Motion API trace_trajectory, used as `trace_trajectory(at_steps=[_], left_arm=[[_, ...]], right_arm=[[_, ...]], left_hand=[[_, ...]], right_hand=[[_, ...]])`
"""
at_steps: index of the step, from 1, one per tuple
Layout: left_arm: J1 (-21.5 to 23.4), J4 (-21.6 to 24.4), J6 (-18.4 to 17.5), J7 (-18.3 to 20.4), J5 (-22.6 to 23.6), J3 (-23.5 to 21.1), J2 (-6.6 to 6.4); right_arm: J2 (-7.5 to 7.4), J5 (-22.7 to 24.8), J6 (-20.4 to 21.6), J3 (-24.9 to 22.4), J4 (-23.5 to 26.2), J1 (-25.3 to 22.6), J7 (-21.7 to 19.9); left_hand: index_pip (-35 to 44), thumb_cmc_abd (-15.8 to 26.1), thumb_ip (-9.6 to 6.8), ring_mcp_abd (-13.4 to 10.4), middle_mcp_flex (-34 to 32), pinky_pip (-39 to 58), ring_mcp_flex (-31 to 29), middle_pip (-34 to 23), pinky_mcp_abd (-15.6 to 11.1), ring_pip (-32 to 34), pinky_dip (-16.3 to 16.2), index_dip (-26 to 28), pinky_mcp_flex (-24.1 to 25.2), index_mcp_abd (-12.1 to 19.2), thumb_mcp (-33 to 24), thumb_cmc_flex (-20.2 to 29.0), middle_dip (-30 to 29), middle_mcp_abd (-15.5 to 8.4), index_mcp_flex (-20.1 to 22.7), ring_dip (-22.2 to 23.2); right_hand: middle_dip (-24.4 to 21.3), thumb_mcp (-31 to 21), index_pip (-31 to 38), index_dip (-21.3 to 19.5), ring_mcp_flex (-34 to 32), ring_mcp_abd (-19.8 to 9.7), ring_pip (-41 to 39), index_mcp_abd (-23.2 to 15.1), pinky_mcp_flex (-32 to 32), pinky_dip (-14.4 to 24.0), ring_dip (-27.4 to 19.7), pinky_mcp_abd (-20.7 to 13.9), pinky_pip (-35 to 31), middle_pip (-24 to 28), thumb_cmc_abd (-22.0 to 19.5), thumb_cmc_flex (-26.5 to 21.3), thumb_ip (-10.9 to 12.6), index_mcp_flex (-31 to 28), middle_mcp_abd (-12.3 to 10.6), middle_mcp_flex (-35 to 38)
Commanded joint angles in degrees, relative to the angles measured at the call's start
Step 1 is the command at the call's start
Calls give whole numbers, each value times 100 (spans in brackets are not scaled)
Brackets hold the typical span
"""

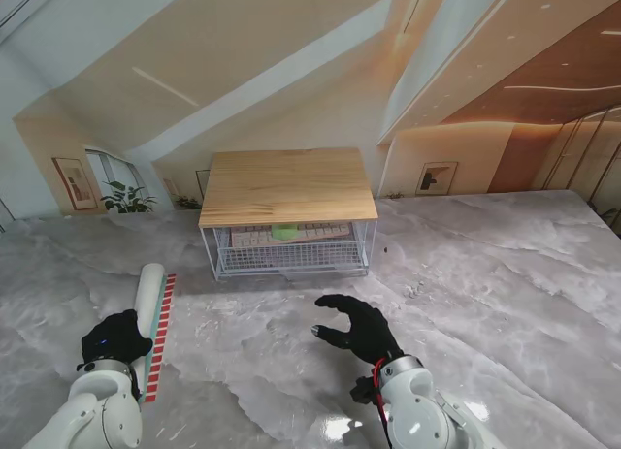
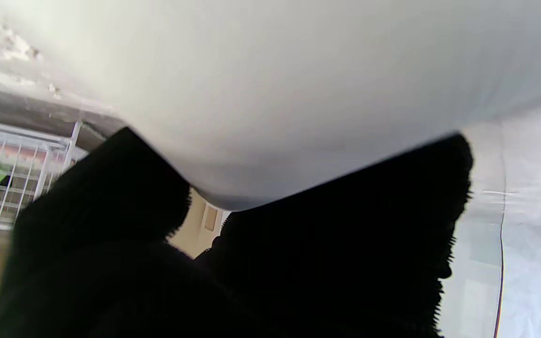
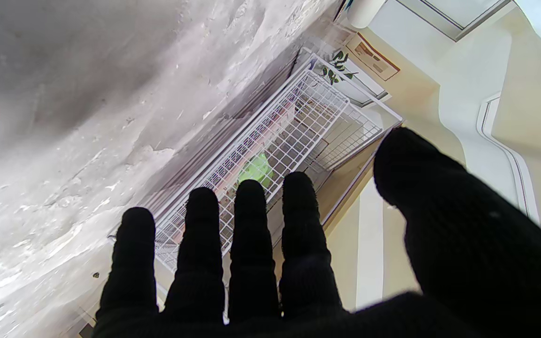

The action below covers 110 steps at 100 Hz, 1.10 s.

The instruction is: Unroll the mouse pad and set up the keyboard and mouse from the tabletop organizer

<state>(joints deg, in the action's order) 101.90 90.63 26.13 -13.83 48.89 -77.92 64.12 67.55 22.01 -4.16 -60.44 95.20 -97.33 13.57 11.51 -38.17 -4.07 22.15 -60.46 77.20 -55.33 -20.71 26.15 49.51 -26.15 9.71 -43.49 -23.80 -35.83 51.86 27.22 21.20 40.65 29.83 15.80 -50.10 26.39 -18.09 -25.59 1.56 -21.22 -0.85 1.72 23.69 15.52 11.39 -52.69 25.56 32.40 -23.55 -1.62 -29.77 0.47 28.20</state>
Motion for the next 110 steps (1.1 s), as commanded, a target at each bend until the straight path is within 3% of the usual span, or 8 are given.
trace_trajectory(at_steps=[1, 4, 16, 44, 76, 94, 110], left_arm=[[82, -27, -100, 20, -98, -42, 75], [111, -6, -170, -54, -165, -74, 95], [281, 171, -467, -301, -447, -241, 172], [838, 922, -1149, -550, -1412, -636, 347], [1398, 1630, -1673, -599, -2146, -813, 443], [1692, 1968, -2025, -660, -2496, -833, 482], [1803, 2149, -2258, -665, -2748, -696, 496]], right_arm=[[10, 18, 0, 14, 26, -45, -47], [10, 17, 0, 14, 25, -47, -44], [16, 11, -3, 10, 23, -61, -23], [38, -54, 8, -16, 24, -92, 42], [69, -158, -6, -28, 19, -97, 109], [103, -515, 20, -20, -3, -78, 53], [158, -1101, 88, 50, -142, 52, -71]], left_hand=[[3009, -147, -197, 220, -538, 228, -209, -47, 44, 155, 133, 511, -396, 763, -488, 1043, 217, -142, 985, -34], [3168, -166, -179, 222, -632, 273, -250, 107, 67, 169, 305, 415, -457, 785, -525, 1033, 342, -161, 977, -53], [3312, -212, -245, 244, -745, 217, -314, 165, 93, 159, 438, 451, -598, 838, -603, 1029, 360, -187, 1014, -69], [3377, -212, -257, 266, -756, 207, -295, 182, 121, 146, 502, 468, -605, 837, -644, 1020, 403, -182, 990, -71], [3394, -188, -235, 276, -730, 235, -277, 186, 126, 156, 526, 464, -560, 815, -651, 1023, 442, -161, 962, -57], [3402, -172, -230, 264, -718, 259, -273, 179, 113, 173, 528, 471, -553, 821, -647, 1021, 457, -177, 941, -45], [3422, -153, -224, 229, -713, 262, -262, 172, 90, 180, 533, 492, -526, 847, -626, 1017, 475, -202, 917, -39]], right_hand=[[-79, 79, -37, -16, 204, -89, 15, -17, -69, 141, -1, -26, 66, -41, -132, 69, 76, -50, -12, -43], [-78, 80, -37, -16, 200, -85, 14, -14, -70, 141, 0, -26, 66, -40, -131, 70, 76, -50, -15, -42], [-77, 77, -38, -15, 203, -85, 16, -20, -66, 141, -1, -23, 65, -38, -130, 75, 76, -48, -13, -41], [-73, 73, -43, -13, 191, -75, 7, 63, -30, 153, 3, -11, 38, -27, -125, 66, 76, -34, -3, -29], [-53, 61, -109, 37, -44, 267, -204, 387, 273, 286, 98, 47, -261, 27, -125, 145, 70, -48, 322, 66], [-36, 103, -138, 59, -279, 553, -329, 578, 539, 366, 149, 145, -472, 78, -148, 247, 65, -180, 569, 212], [-29, 235, -200, 71, -448, 690, -372, 730, 719, 399, 162, 217, -612, 85, -231, 438, 50, -218, 734, 190]])
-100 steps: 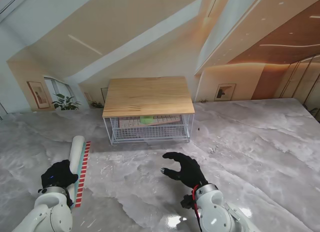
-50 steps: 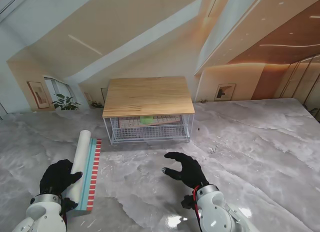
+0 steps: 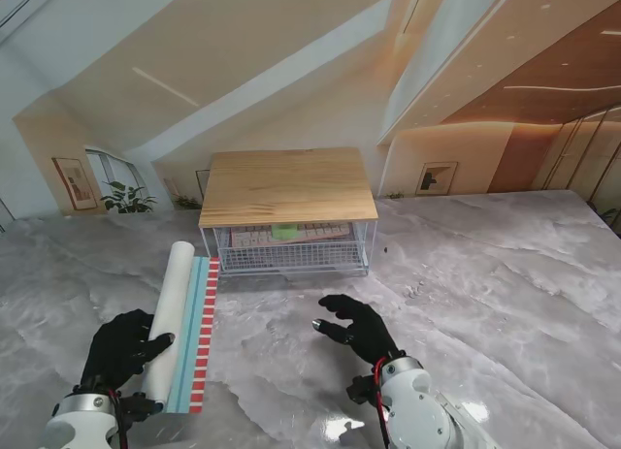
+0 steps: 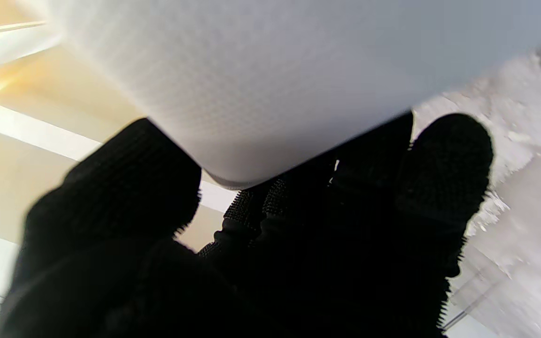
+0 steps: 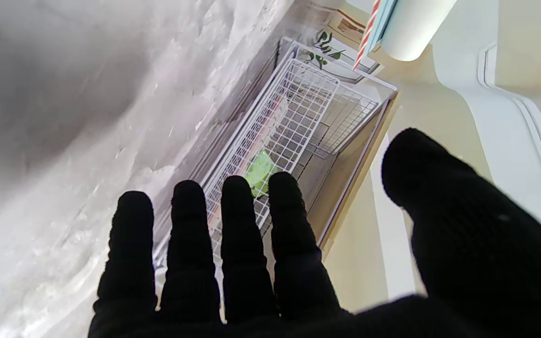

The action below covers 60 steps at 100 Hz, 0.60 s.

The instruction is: Unroll the mouse pad and set up the keyboard and mouse from the tabletop organizer

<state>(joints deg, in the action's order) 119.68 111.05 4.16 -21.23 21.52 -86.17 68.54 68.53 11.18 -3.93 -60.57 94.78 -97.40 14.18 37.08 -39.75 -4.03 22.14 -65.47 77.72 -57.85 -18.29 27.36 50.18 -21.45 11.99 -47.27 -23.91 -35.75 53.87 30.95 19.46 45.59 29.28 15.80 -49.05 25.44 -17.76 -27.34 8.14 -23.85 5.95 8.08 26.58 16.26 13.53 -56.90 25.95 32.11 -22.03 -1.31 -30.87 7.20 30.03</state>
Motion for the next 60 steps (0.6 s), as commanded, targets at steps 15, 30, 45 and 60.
trace_trajectory(at_steps=[15, 30, 45, 60], left_arm=[[-25, 99, -162, -63, -170, 416, 83], [-98, 66, -234, -159, -362, 666, 113], [-73, 138, -324, -175, -526, 814, 123], [3, 268, -418, -126, -630, 875, 114]], right_arm=[[108, -615, 162, 173, -317, 254, -315], [175, -1236, 173, 321, -520, 442, -478], [239, -1797, 208, 508, -752, 640, -664], [324, -2275, 411, 772, -1061, 875, -800]], left_hand=[[884, 6, -231, 222, -218, 256, -18, -71, -34, 129, 42, 282, -115, 866, -622, 814, 117, -35, 406, 24], [891, 37, -217, 219, -198, 249, 15, -64, -25, 116, 40, 290, -82, 871, -601, 818, 126, -47, 383, 20], [893, 50, -212, 213, -183, 246, 21, -60, -35, 114, 37, 296, -71, 879, -587, 826, 132, -53, 362, 19], [899, 64, -215, 185, -171, 243, 40, -58, -56, 110, 34, 308, -62, 882, -572, 824, 138, -66, 336, 17]], right_hand=[[-5, 312, -147, 30, -430, 169, -169, 202, 277, 131, 110, 54, -323, 104, -275, 559, 11, -193, 224, 37], [11, 460, -177, 13, -624, 308, -248, 319, 471, 115, 138, 107, -422, 161, -306, 709, 21, -334, 357, 205], [16, 559, -239, -2, -669, 336, -265, 356, 520, 59, 144, 111, -453, 175, -306, 700, 41, -376, 381, 239], [33, 574, -269, -49, -677, 298, -268, 321, 525, 3, 147, 106, -476, 205, -153, 633, 63, -366, 357, 219]])
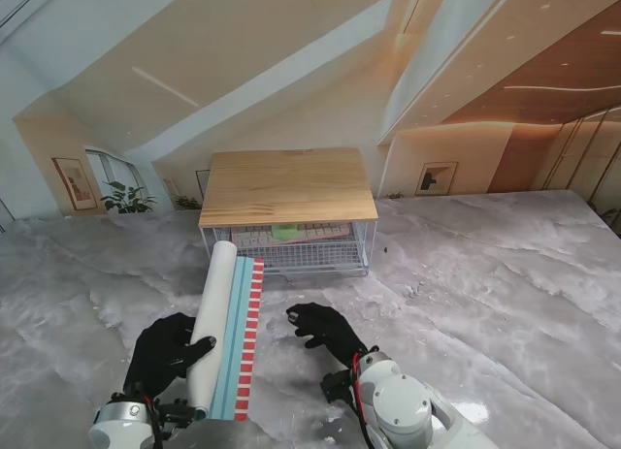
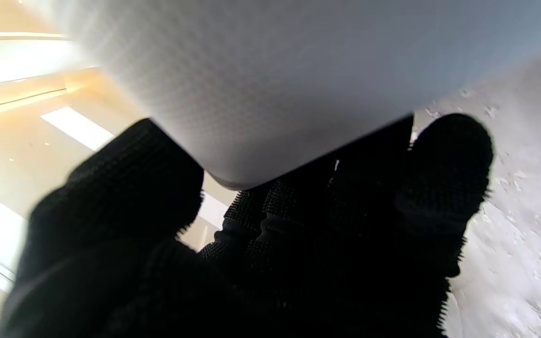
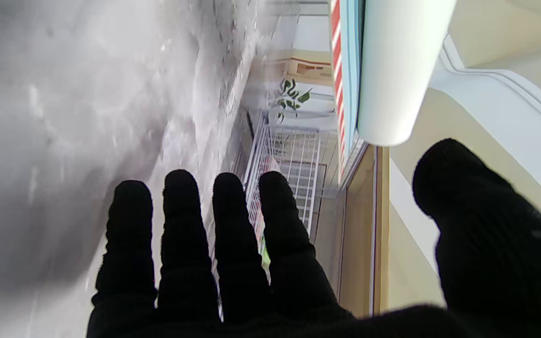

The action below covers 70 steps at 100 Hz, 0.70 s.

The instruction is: Unroll the mouse pad and set up the keyboard and mouse from the tabletop organizer

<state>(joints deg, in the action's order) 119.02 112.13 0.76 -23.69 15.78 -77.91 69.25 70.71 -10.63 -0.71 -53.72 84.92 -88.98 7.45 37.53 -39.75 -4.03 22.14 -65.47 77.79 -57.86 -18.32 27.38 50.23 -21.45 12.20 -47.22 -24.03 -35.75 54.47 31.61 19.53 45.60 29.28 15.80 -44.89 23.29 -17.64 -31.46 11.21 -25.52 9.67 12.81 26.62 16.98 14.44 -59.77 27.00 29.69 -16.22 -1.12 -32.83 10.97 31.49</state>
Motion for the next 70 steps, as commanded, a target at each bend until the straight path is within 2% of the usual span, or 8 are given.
trace_trajectory(at_steps=[1, 24, 44, 54, 70], left_arm=[[74, 167, -84, 121, -58, 53, 43], [157, 280, -159, 169, -153, 137, 33], [112, 216, -213, 113, -217, 280, 46], [87, 197, -225, 101, -250, 331, 51], [28, 117, -286, -4, -231, 402, 71]], right_arm=[[115, -133, 100, 105, -93, 47, -130], [315, -860, 439, 485, -463, 294, -154], [408, -1170, 741, 726, -642, 420, -240], [462, -1308, 807, 800, -685, 447, -212], [512, -1360, 900, 884, -723, 462, -143]], left_hand=[[857, 66, -215, 186, -171, 236, 41, -56, -58, 105, 32, 289, -67, 897, -570, 764, 74, -76, 336, 17], [867, 96, -221, 164, -139, 227, 61, -56, -98, 104, 28, 308, -48, 909, -541, 768, 86, -88, 298, 16], [885, 122, -223, 136, -124, 216, 74, -58, -147, 101, 26, 333, -27, 941, -508, 768, 100, -139, 268, 14], [894, 138, -224, 111, -116, 212, 81, -59, -164, 102, 24, 348, -22, 959, -495, 763, 111, -154, 243, 14], [907, 157, -221, 88, -97, 198, 104, -59, -188, 96, 23, 368, 0, 976, -471, 754, 128, -163, 210, 12]], right_hand=[[34, 154, -55, -63, -261, -6, -100, -48, 51, -4, 74, 15, -190, 103, 104, 43, 44, -169, -24, 73], [98, 89, 21, -183, -365, -4, -201, -70, 176, -40, 119, 34, -274, 245, 266, -99, 28, -201, -30, 116], [198, 43, 221, -404, -611, 59, -447, -97, 503, 11, 225, 116, -522, 491, 424, -343, 31, -248, -1, 266], [295, -283, 426, -599, -786, 115, -741, -126, 738, 103, 350, 180, -744, 739, 605, -622, 43, -320, 17, 395], [437, -1224, 797, -885, -1117, 160, -1279, -136, 1174, 336, 558, 245, -1071, 1126, 929, -980, 98, -474, 37, 701]])
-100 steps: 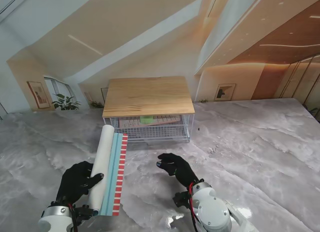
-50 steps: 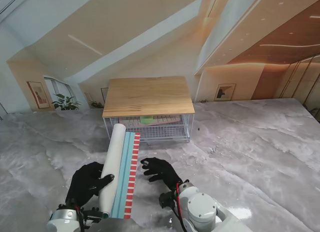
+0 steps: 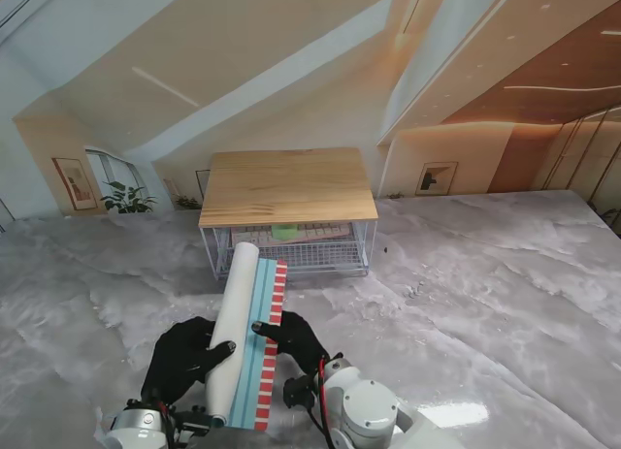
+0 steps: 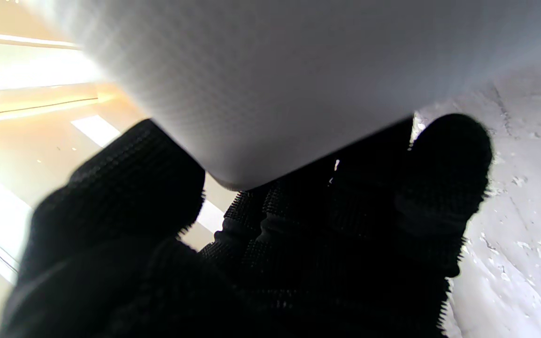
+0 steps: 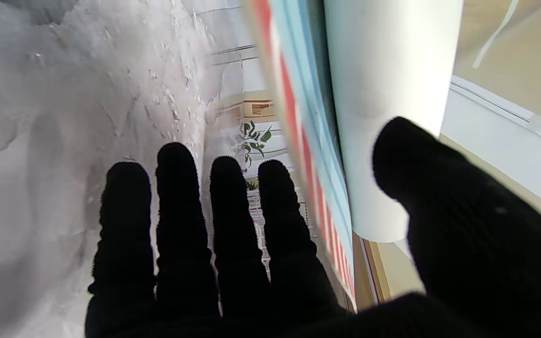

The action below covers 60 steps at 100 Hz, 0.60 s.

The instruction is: Unroll the mouse pad and set up the keyboard and mouse from the tabletop organizer

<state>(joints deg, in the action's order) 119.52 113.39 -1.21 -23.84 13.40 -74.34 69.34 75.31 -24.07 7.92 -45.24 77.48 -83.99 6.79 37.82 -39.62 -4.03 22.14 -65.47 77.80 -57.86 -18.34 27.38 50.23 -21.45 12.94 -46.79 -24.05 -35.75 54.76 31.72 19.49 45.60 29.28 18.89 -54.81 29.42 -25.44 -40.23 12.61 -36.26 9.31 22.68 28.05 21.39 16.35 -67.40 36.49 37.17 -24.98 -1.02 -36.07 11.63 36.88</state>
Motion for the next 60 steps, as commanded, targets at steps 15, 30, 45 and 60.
trace_trajectory(at_steps=[15, 30, 45, 60], left_arm=[[-74, -81, -172, -115, 47, 105, 86], [-90, -118, -157, -123, 69, 152, 86], [-95, -157, -69, -76, 52, 229, 77], [-99, -194, 49, 89, 31, 279, 44]], right_arm=[[88, -152, 60, 67, 55, -66, -38], [144, -142, 77, 89, 89, -83, 172], [188, -122, 67, 82, 132, -99, 371], [187, 4, -32, 56, 172, -101, 463]], left_hand=[[905, 162, -223, 57, -78, 188, 116, -58, -233, 96, 20, 327, -29, 1003, -450, 726, 145, -195, 175, 11], [919, 177, -221, 43, -62, 178, 133, -50, -262, 88, 18, 344, -17, 1009, -432, 731, 158, -208, 147, 8], [898, 223, -198, 38, -5, 131, 201, -26, -293, 59, 25, 338, 59, 1011, -384, 733, 167, -209, 101, 1], [733, 261, -202, 88, 213, 42, 418, -57, -285, -24, -20, 294, 312, 983, -292, 712, 127, -196, 20, -7]], right_hand=[[292, -814, 668, -382, -692, 65, -879, -172, 845, 512, 346, 96, -789, 633, 242, -602, 203, -344, -15, 547], [324, -993, 2586, 197, -1226, -14, -2050, -470, 1676, 1132, 678, -10, -1602, 1299, 237, -1739, -240, -102, -44, 1169], [739, -1126, 3440, -255, -1593, -238, -3309, -749, 2396, 1730, 1071, -413, -2578, 2156, 56, -2203, -229, -240, -58, 1459], [1188, -1419, 3656, -542, -1686, -448, -4114, -714, 2645, 2215, 1317, -719, -3183, 2540, 176, -2246, -170, -231, 131, 1441]])
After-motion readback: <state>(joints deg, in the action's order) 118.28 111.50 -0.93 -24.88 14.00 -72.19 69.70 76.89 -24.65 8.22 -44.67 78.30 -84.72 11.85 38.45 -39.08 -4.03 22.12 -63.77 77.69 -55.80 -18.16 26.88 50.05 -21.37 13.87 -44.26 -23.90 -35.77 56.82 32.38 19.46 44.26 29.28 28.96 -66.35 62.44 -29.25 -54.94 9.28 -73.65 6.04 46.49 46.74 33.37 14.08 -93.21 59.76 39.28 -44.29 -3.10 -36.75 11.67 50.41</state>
